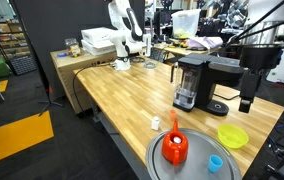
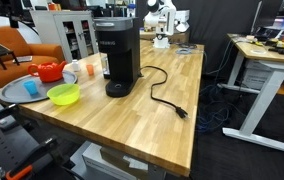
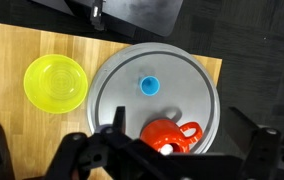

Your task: Put the blue cup in the yellow bowl then put the yellow bowl on the gray plate

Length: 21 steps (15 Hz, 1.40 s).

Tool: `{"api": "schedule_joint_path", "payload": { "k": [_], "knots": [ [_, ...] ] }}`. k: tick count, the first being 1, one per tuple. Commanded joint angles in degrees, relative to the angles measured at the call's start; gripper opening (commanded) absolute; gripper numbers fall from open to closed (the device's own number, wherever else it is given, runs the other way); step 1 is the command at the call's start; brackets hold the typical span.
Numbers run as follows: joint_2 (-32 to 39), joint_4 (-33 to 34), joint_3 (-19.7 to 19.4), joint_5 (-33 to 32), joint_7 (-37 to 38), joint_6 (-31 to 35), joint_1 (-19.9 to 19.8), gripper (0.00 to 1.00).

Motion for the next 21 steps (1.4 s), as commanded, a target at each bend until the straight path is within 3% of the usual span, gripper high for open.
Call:
{"api": "schedule_joint_path", "payload": {
  "k": [1,9,10,19,21],
  "knots": [
    [1.60,0.10,-0.17,0.94,-2.14,3.34,-0.23,1.00],
    [11.11,0.51,3.54,-2.85,0.60,9.52,0.20,1.00],
    [9.45,-0.08,2.79,-1.10,-0.54,7.18,0.10,1.00],
    [9.88,-0.03,2.93,-1.25,-0.42,7.73,0.09,1.00],
    [10.35,-0.52,3.96,-4.30,2.98,9.59,-0.23,1.00]
  ]
}}
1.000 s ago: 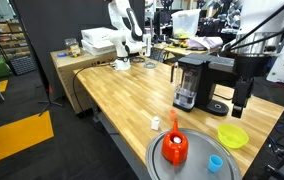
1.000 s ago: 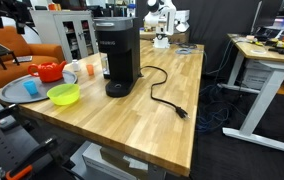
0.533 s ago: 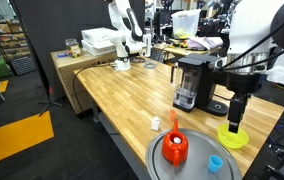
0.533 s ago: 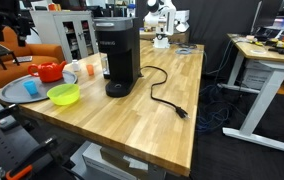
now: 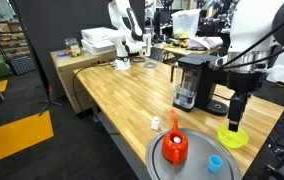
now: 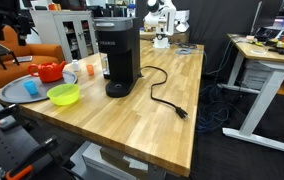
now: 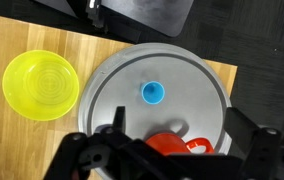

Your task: Put the blue cup in the yellow bowl then put the yellow bowl on the gray plate

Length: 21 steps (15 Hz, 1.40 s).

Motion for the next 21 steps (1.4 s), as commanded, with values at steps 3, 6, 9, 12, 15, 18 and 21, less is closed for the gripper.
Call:
{"api": "schedule_joint_path", "payload": {
  "k": [3,6,9,12,15,18,21],
  "knots": [
    [2.07,-1.32,2.34,-4.30,6.71,3.99,0.23,1.00],
    [4.23,-2.08,3.65,-1.73,6.87,6.70,1.57,1.00],
    [6.50,-2.12,4.44,1.01,6.25,9.58,2.66,1.00],
    [8.67,-2.01,4.81,2.52,6.39,11.69,3.08,1.00],
    [9.16,-1.93,4.79,1.51,6.54,10.84,2.83,1.00],
    [10.41,-1.84,4.84,1.91,6.54,11.75,2.78,1.00],
    [10.38,-1.79,4.85,2.01,6.54,11.76,2.79,1.00]
  ]
}}
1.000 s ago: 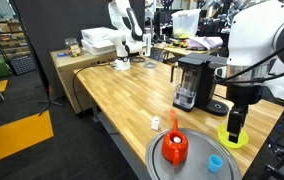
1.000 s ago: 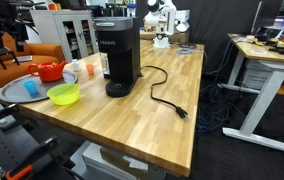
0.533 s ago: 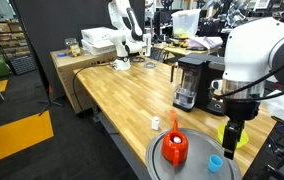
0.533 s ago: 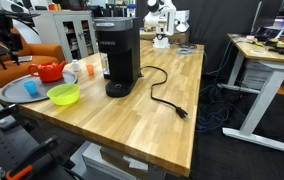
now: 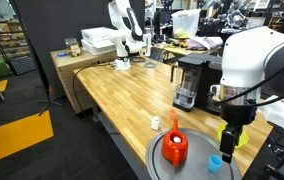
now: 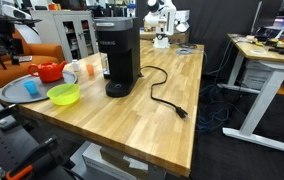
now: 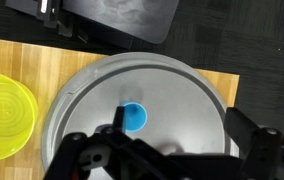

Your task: Put the blue cup in the yellow bowl then put the yellow bowl on the gray plate

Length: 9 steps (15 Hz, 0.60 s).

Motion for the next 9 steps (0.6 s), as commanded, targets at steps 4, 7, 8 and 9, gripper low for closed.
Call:
{"api": "schedule_joint_path", "payload": {
  "k": [4,7,8,9],
  "knots": [
    [-0.04,0.05,0.30,-0.01,0.01,-0.12,-0.31,1.00],
    [1.50,-0.06,-0.13,-2.95,3.42,1.53,-0.72,1.00],
    [2.39,-0.08,-0.35,-4.49,5.22,2.21,-0.86,1.00],
    [3.38,0.05,-0.56,-5.97,6.73,2.86,-0.92,1.00]
  ]
}}
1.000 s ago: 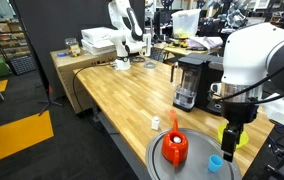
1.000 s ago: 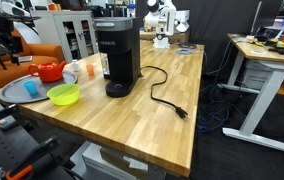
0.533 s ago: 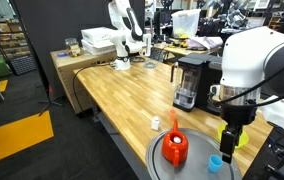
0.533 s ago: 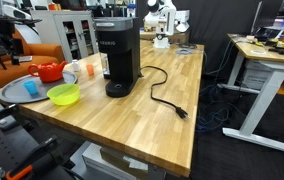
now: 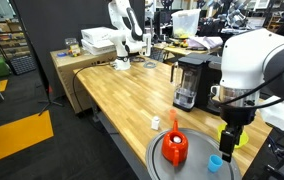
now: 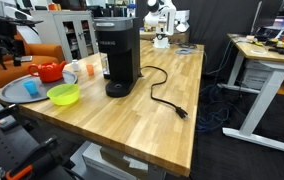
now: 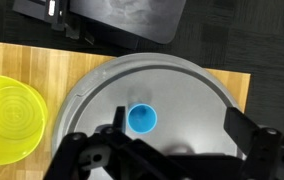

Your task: Put the blue cup in the yellow bowl then put the yellow bowl on the gray plate

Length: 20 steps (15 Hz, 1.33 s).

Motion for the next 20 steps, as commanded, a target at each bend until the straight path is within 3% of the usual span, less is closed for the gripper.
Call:
{"api": "schedule_joint_path", "payload": {
  "k": [1,4,10,20],
  "knots": [
    [3.68,0.41,-0.48,-5.43,5.87,3.20,-0.56,1.00],
    [8.21,1.51,-1.12,-8.21,8.55,6.67,-0.19,1.00],
    [15.63,3.80,-0.53,-6.12,7.41,12.92,0.00,1.00],
    [16.11,3.65,-0.84,-6.68,7.43,12.53,-0.05,1.00]
  ]
}}
